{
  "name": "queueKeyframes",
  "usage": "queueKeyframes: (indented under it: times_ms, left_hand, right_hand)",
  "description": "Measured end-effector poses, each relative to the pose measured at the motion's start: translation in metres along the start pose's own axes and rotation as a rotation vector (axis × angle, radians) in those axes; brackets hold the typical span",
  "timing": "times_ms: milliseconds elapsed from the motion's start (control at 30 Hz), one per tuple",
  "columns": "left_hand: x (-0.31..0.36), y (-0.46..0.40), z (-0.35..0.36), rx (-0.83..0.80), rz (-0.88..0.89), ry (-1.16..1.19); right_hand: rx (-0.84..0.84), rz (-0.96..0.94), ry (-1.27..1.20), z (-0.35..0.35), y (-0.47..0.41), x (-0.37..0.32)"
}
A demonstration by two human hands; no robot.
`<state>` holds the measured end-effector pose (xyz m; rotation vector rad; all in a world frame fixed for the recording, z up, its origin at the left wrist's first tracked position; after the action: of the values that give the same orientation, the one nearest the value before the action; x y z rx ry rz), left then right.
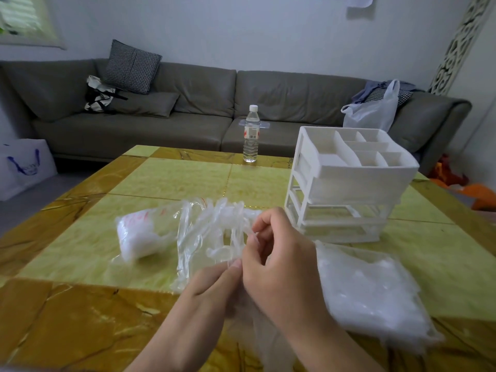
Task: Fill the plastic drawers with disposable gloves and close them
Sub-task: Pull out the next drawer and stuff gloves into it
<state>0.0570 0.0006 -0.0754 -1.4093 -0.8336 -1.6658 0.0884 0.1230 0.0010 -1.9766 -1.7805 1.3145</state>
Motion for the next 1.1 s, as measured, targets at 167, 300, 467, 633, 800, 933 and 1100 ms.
queueKeyframes:
  times_ms: [167,300,467,633,800,933,1100]
  left_hand:
    - [0.000,-0.002,0.005,-0.081,-0.074,-0.038]
    - [0.004,-0.001,0.007,-0.079,-0.077,-0.104]
    - [0.002,-0.001,-0.003,0.013,-0.116,-0.075]
    - [0.003,0.002,0.009,-0.078,-0.116,-0.172]
    - [0.001,0.003,0.014,-0.079,-0.175,-0.084]
    - [0.005,0.003,0.002,0.074,-0.193,0.199]
    - [0.006,0.001,-0.018,0.165,-0.144,0.260]
  right_hand:
    - [-0.139,0.053,-0.041,0.011,-0.003,0.006]
    - [-0.168,0.106,-0.095,0.010,-0.004,0.009]
    - [-0.102,0.210,-0.098,-0.007,-0.016,0.035]
    - [-0.133,0.184,-0.078,0.002,-0.012,0.027]
    - [-0.322,0.360,-0.425,0.033,0.001,0.026]
    - [-0.370,0.407,-0.792,0.025,0.003,0.025]
    - [-0.536,-0.141,-0.059,0.003,0.020,-0.013]
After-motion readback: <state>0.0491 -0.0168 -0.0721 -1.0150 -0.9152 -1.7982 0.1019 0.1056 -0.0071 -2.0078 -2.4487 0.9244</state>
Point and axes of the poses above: each hand's wrist, its own y-axis away from the middle knuckle, its own z-axis out of the palm, x = y × z, the point moved 9 cm from there along -y, towards the middle knuckle, and after that the axes turned 15 degrees about y, right-handed, at the moved point
